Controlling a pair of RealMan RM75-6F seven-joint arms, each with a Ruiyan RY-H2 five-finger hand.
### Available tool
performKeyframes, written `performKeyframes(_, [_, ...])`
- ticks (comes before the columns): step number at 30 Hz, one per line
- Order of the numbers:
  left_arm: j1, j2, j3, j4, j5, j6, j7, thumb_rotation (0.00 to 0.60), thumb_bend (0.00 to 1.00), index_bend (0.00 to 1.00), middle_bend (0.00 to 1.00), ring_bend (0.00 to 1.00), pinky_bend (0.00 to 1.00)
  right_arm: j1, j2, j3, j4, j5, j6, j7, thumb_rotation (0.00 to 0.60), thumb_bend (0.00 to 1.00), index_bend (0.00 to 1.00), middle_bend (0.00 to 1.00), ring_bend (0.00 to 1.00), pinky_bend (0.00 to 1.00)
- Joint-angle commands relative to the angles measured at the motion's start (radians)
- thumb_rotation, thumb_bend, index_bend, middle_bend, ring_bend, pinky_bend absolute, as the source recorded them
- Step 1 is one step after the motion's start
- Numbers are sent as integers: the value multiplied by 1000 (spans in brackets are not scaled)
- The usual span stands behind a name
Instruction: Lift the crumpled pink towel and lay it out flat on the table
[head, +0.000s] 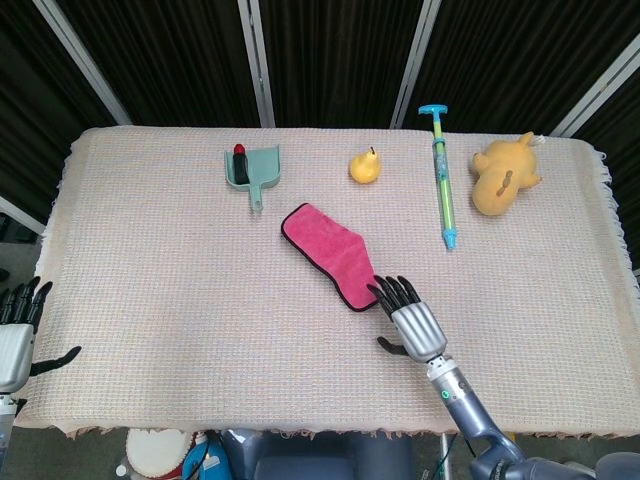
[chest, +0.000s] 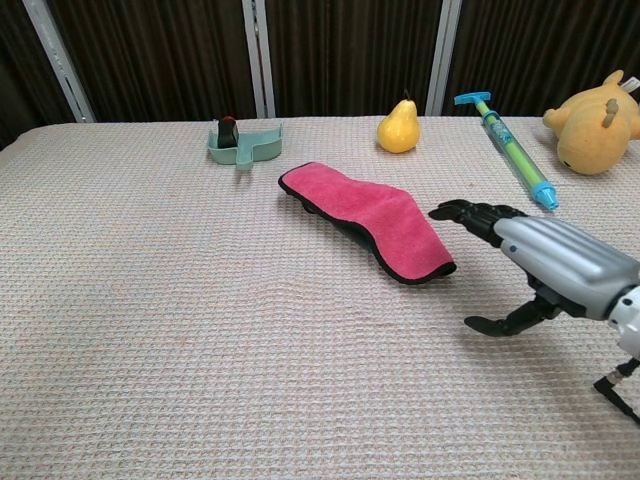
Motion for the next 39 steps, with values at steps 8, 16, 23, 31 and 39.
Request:
performKeyframes(8, [-1,-4,0,4,2,4,3,600,0,0,0,0,0,51,-111,35,106,54,-30,-13,600,277,65,23,0,0])
performKeyframes(16, [-1,-10,-1,10,4,8,2,600,0,0,0,0,0,84,-165,67,173,91,-40,-12,600,277,65,23,0,0])
performKeyframes(23, [-2,-14,0,11,4,8,6,600,0,0,0,0,0,102,-196,79,217,102,-26,2,600,287,65,28,0,0])
performKeyframes(31, [-2,-14,0,11,2,8,10,600,0,0,0,0,0,116,-234,82,269,107,-7,19,600,447,65,35,0,0])
performKeyframes(39, [-1,-13,1,8,2,8,8,600,0,0,0,0,0,126,-261,83,309,113,8,35,600,493,73,38,0,0])
